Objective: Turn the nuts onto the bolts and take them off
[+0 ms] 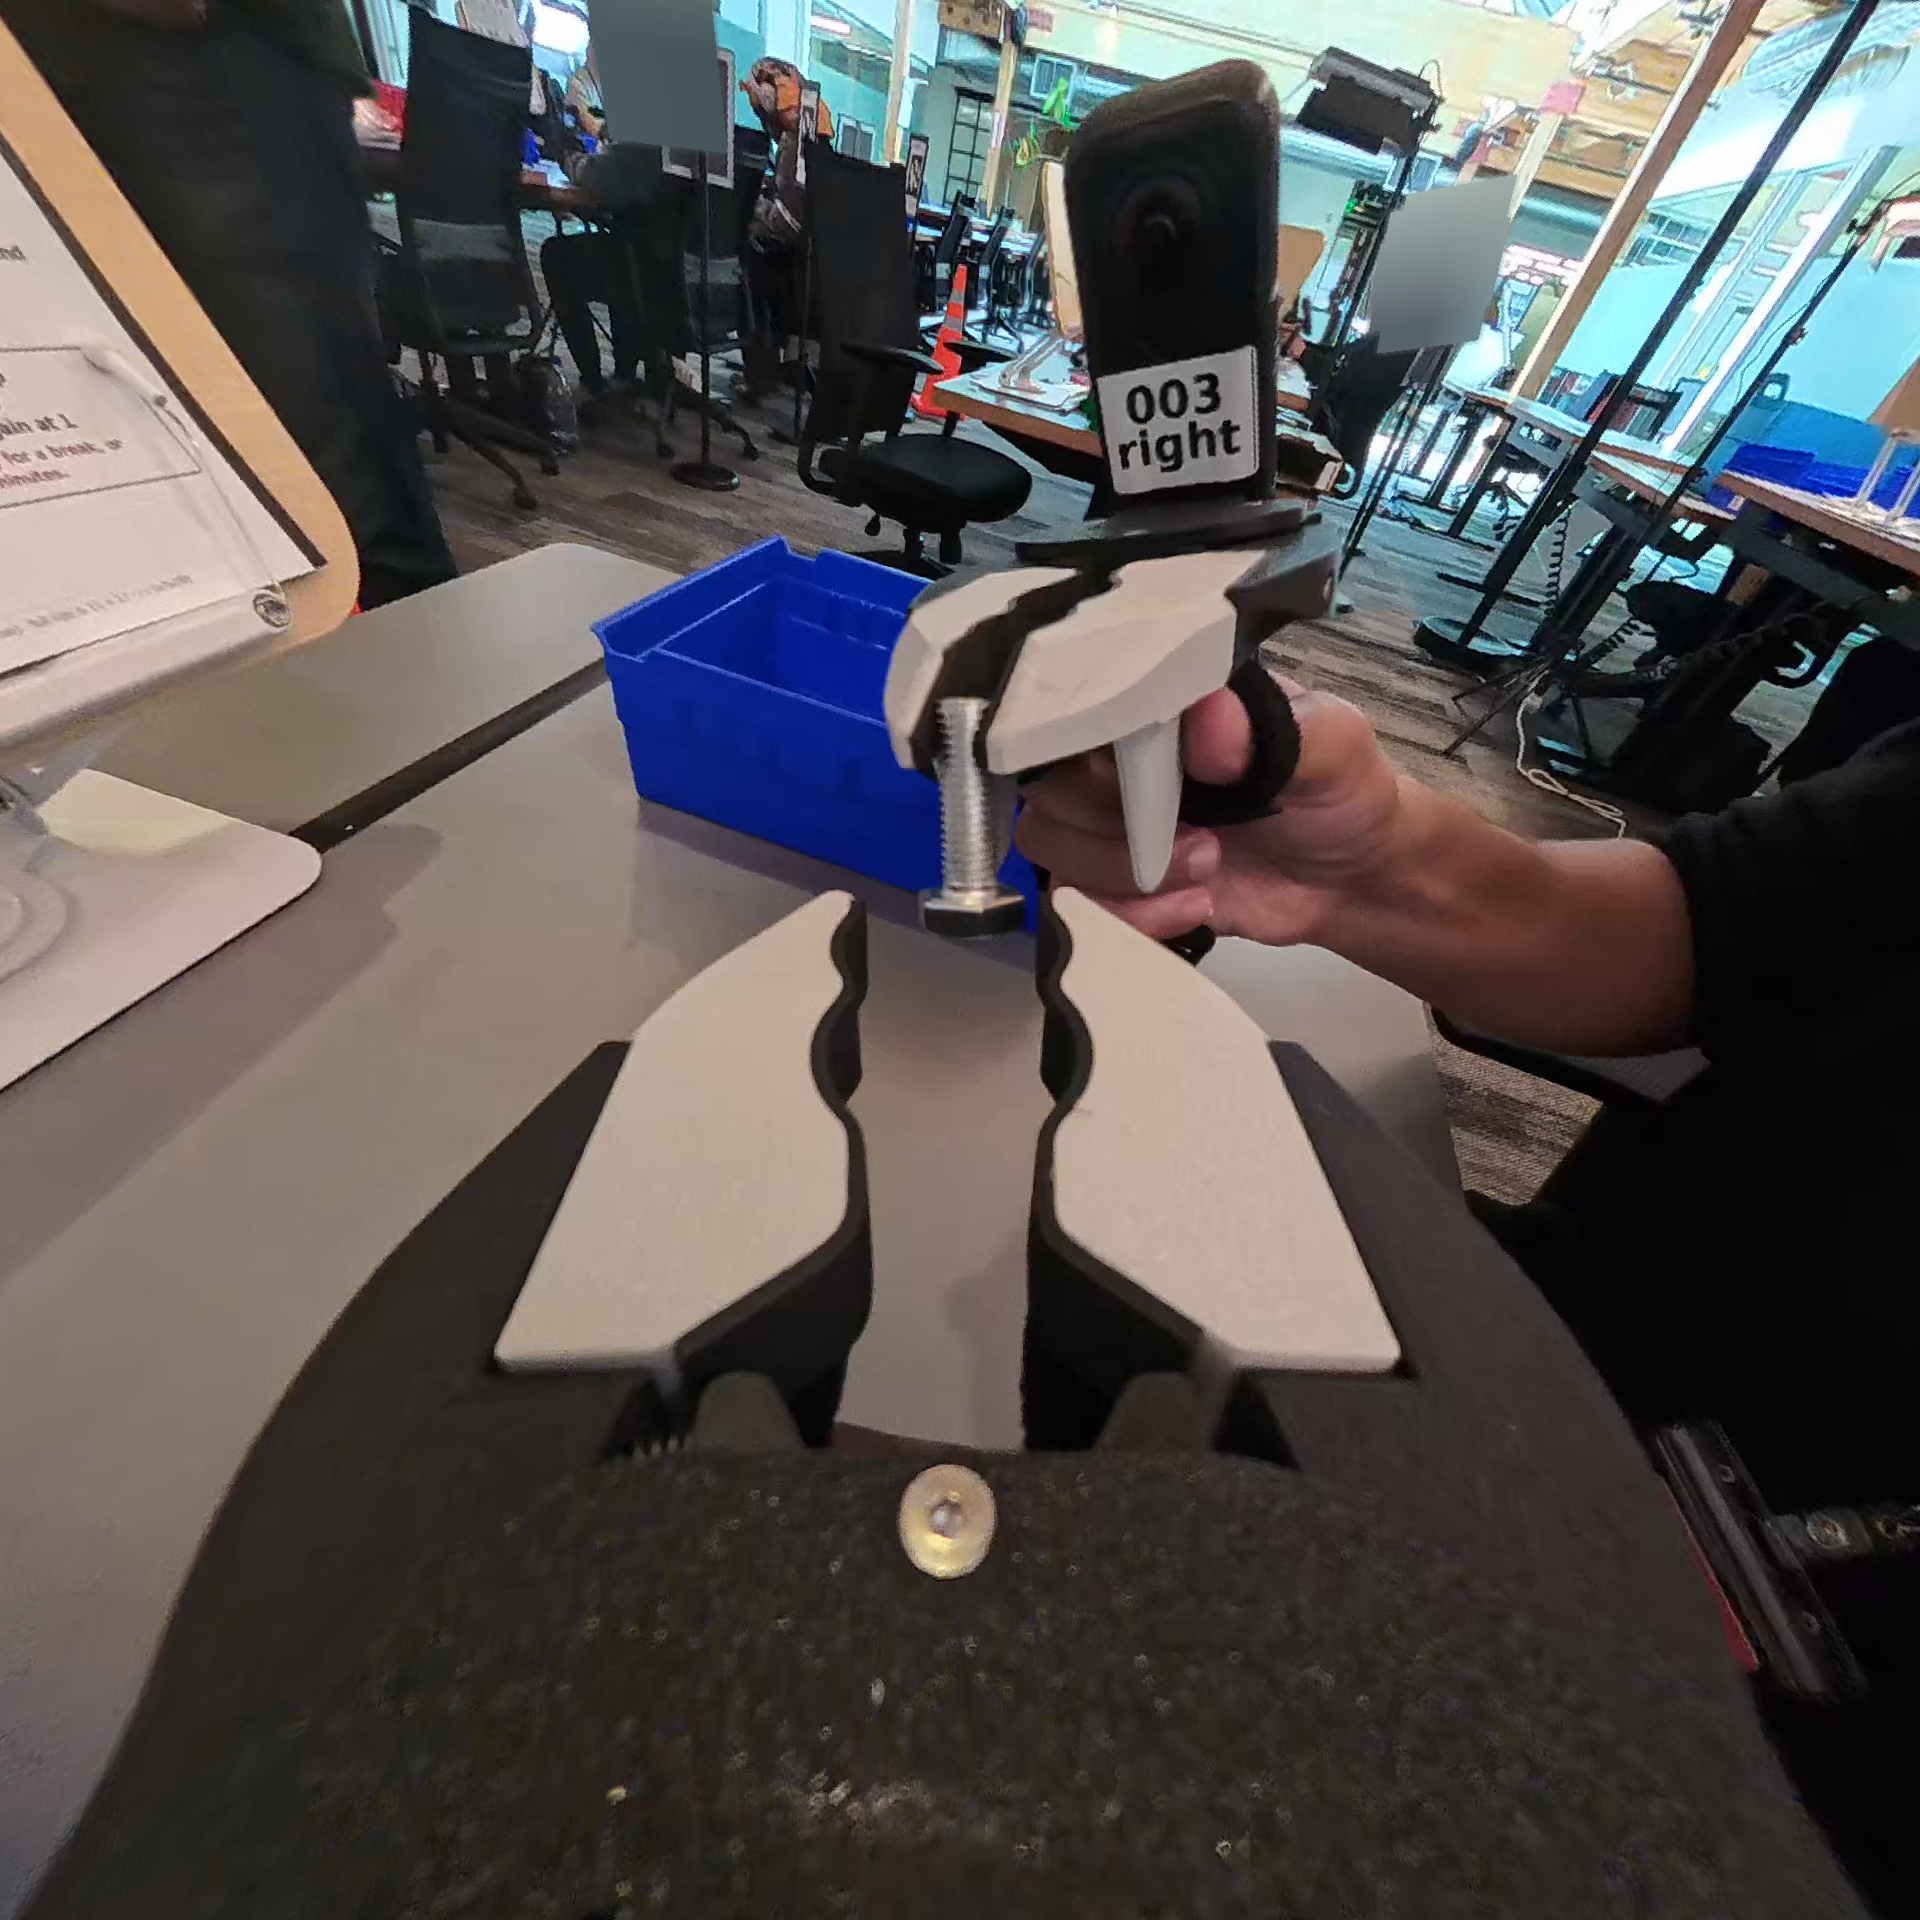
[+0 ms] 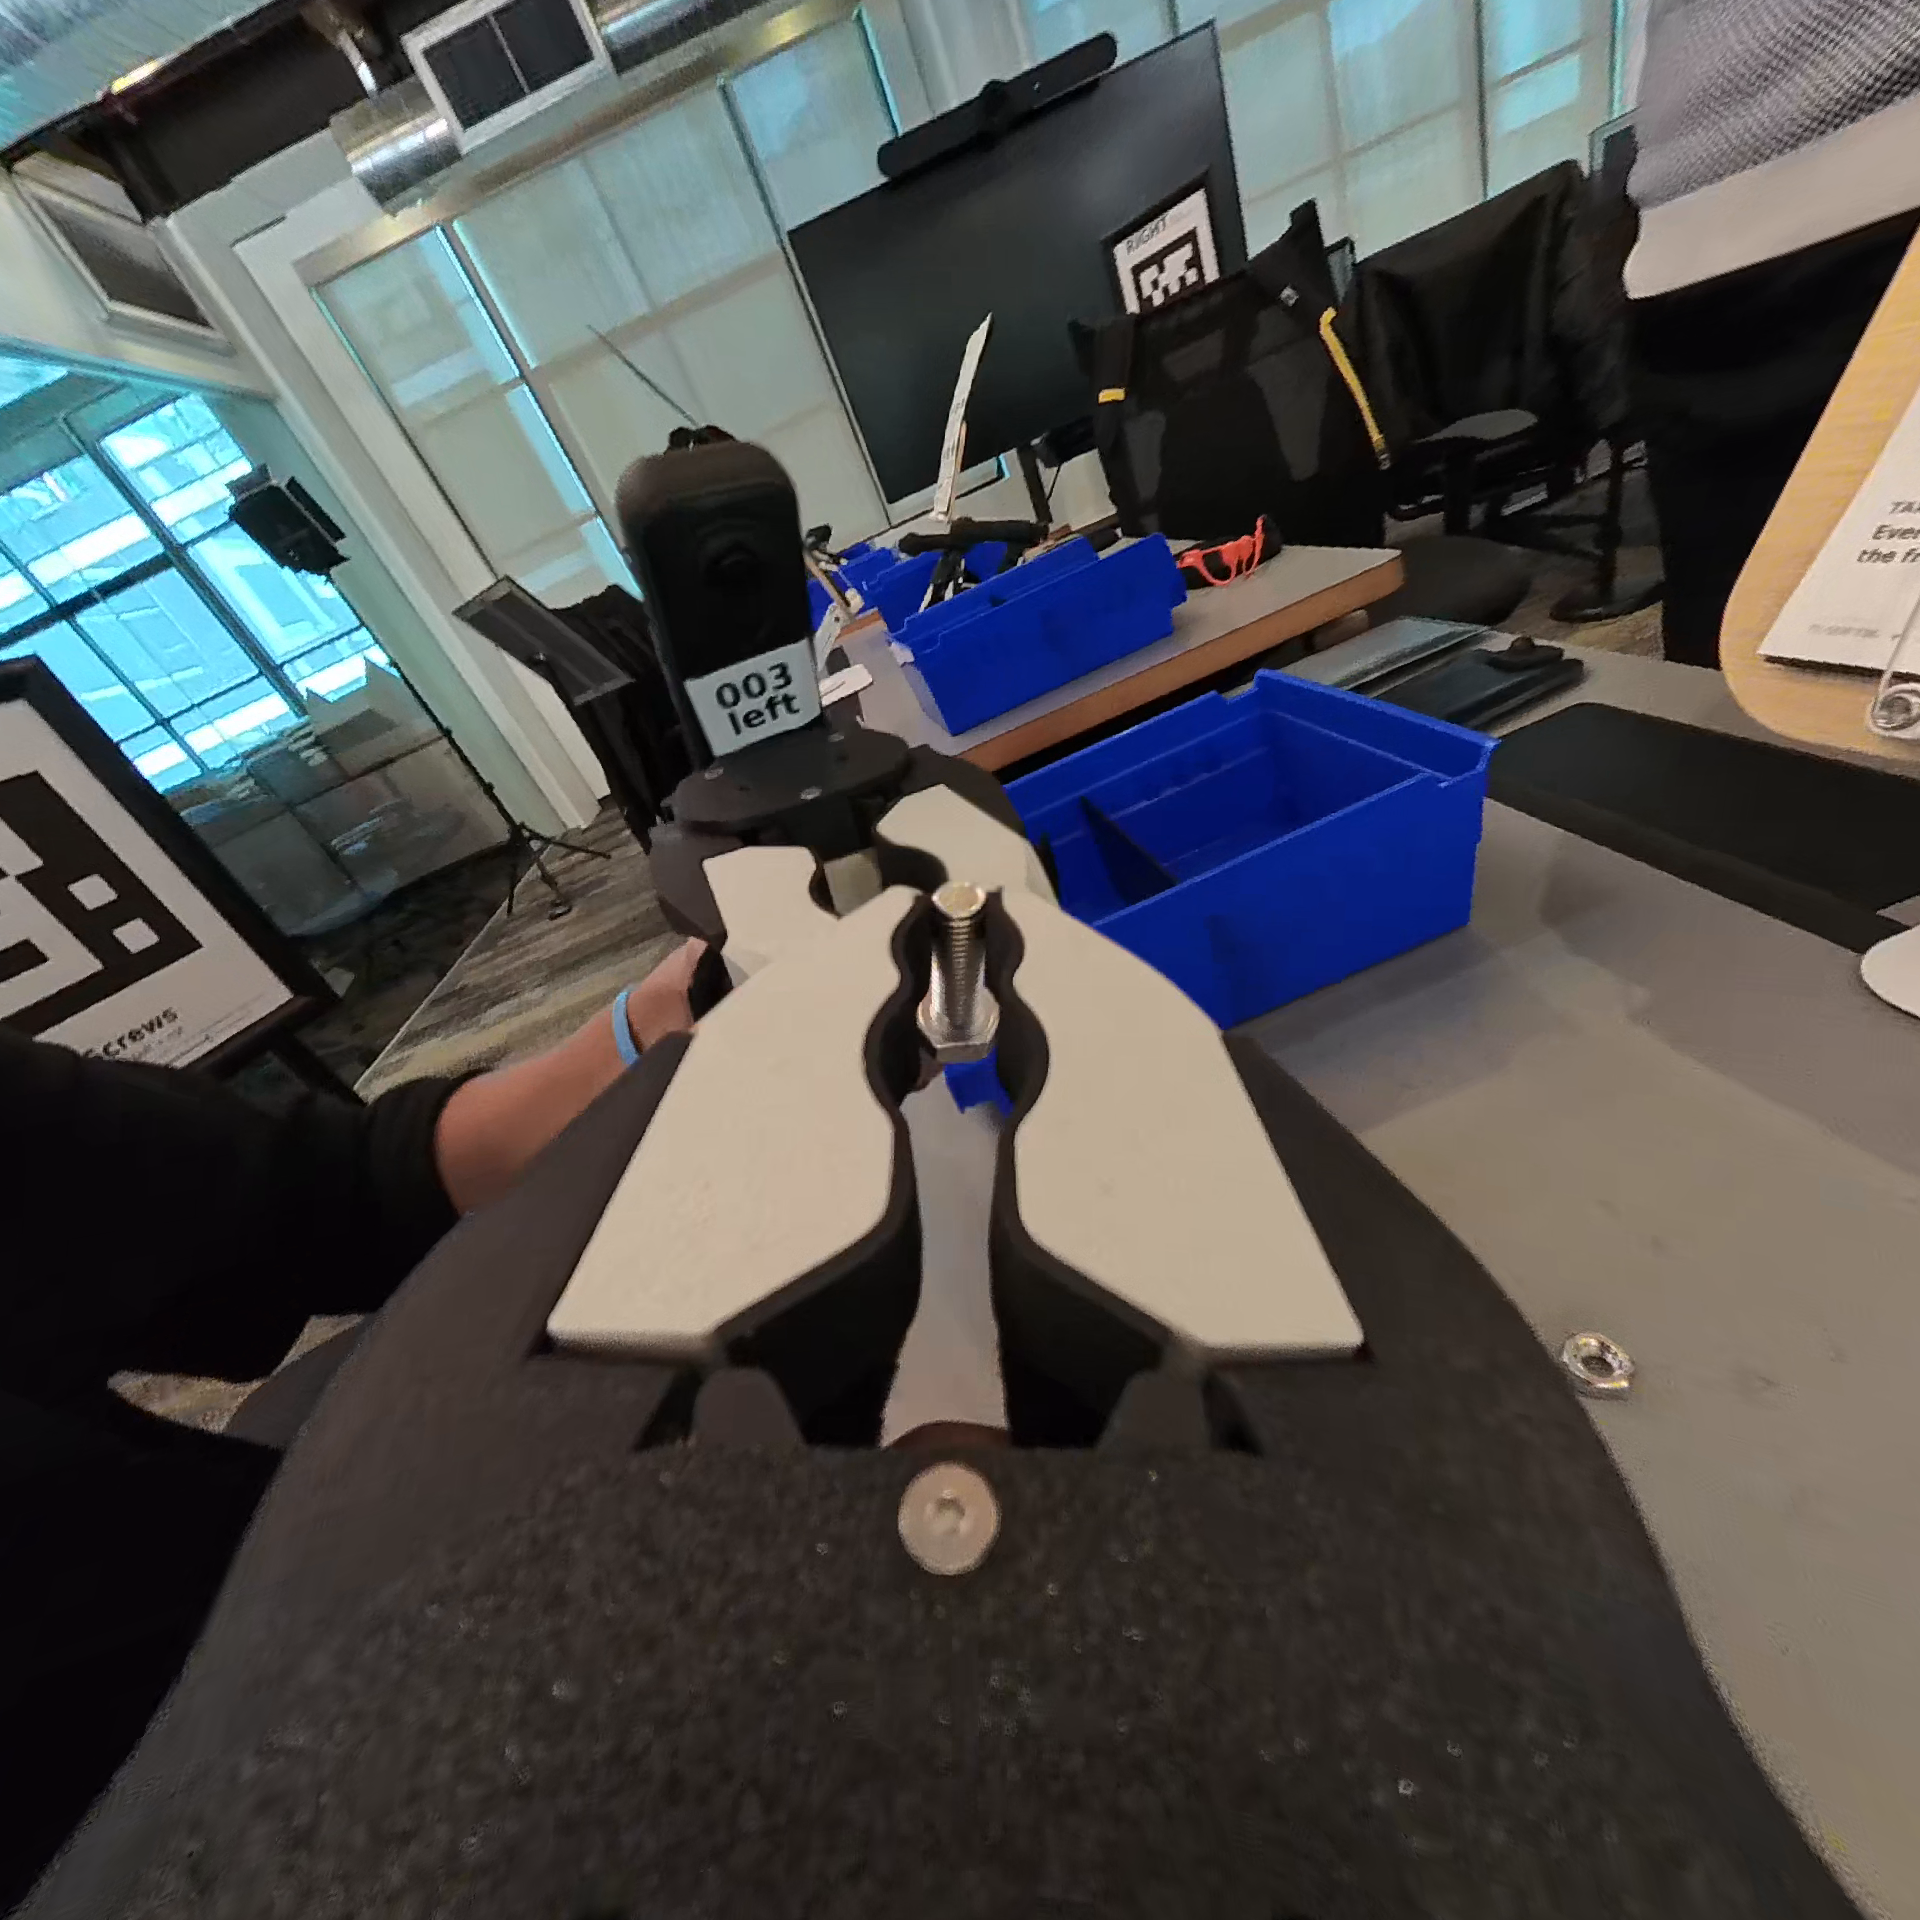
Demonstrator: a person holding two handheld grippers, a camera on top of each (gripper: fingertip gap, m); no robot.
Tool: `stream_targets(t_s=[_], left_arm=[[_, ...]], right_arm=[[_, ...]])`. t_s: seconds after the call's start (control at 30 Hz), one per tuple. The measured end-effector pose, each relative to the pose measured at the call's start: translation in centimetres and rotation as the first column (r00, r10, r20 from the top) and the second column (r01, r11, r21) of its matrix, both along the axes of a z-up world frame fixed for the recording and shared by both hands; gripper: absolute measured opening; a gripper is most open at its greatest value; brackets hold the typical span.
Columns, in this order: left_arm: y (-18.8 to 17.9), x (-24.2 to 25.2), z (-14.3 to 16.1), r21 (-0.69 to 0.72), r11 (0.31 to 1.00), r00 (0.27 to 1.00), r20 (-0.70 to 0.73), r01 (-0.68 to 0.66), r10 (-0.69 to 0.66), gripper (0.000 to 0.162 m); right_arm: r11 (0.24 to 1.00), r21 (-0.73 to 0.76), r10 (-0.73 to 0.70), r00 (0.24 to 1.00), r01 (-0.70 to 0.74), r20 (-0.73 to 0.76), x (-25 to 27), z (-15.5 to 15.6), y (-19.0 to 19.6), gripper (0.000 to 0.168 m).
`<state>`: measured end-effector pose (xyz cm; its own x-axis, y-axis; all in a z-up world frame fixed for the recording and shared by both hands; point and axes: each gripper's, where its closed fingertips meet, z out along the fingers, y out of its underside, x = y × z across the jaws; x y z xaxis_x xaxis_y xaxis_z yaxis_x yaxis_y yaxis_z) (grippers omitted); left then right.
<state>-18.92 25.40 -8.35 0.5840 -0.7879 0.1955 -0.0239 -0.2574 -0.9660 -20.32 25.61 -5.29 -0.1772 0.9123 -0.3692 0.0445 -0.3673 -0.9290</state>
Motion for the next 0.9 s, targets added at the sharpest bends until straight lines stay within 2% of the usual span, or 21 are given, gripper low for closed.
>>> stream_targets(t_s=[0.27, 0.4, 0.5, 0.57, 0.67, 0.7, 0.77, 0.9], left_arm=[[0.2, 0.2, -0.4, 0.046, 0.998, 0.998, -0.040, -0.043, 0.045, 0.018], [0.2, 0.1, -0.6, 0.046, 0.998, 0.998, -0.050, -0.047, 0.049, 0.018], [0.2, -0.7, -0.7, 0.047, 0.996, 0.995, -0.059, -0.080, 0.083, 0.017], [0.2, -2.1, -1.1, 0.035, 0.987, 0.987, -0.043, -0.155, 0.157, 0.017], [0.1, -4.3, -3.0, -0.010, 0.956, 0.955, 0.033, -0.294, 0.294, 0.017], [0.0, -4.8, -4.1, -0.030, 0.941, 0.940, 0.047, -0.337, 0.338, 0.017], [-0.3, -5.1, -6.6, -0.079, 0.917, 0.917, 0.046, -0.391, 0.396, 0.018], [-1.2, -4.0, -9.2, -0.085, 0.916, 0.920, -0.020, -0.391, 0.391, 0.017]], right_arm=[[0.998, -0.064, -0.015, 1.000, 0.015, 0.007, -0.7, -0.3, 0.1, 0.009], [0.997, -0.077, -0.005, 1.000, 0.006, 0.017, -0.7, -0.5, 0.0, 0.009], [0.999, -0.019, 0.040, 0.999, -0.040, 0.010, -0.5, -0.2, 0.2, 0.014], [0.999, 0.016, 0.042, 0.999, -0.042, 0.012, 0.2, 0.6, 1.6, 0.033], [0.970, 0.240, -0.013, 0.980, -0.036, 0.199, 0.5, -1.2, 4.8, 0.044], [0.940, 0.337, -0.045, 0.955, -0.059, 0.293, 0.3, -2.8, 6.1, 0.046], [0.865, 0.463, -0.071, 0.866, -0.193, 0.494, -0.2, -6.8, 7.9, 0.046], [0.740, 0.466, -0.076, 0.628, -0.485, 0.775, -1.2, -14.9, 9.5, 0.047]])
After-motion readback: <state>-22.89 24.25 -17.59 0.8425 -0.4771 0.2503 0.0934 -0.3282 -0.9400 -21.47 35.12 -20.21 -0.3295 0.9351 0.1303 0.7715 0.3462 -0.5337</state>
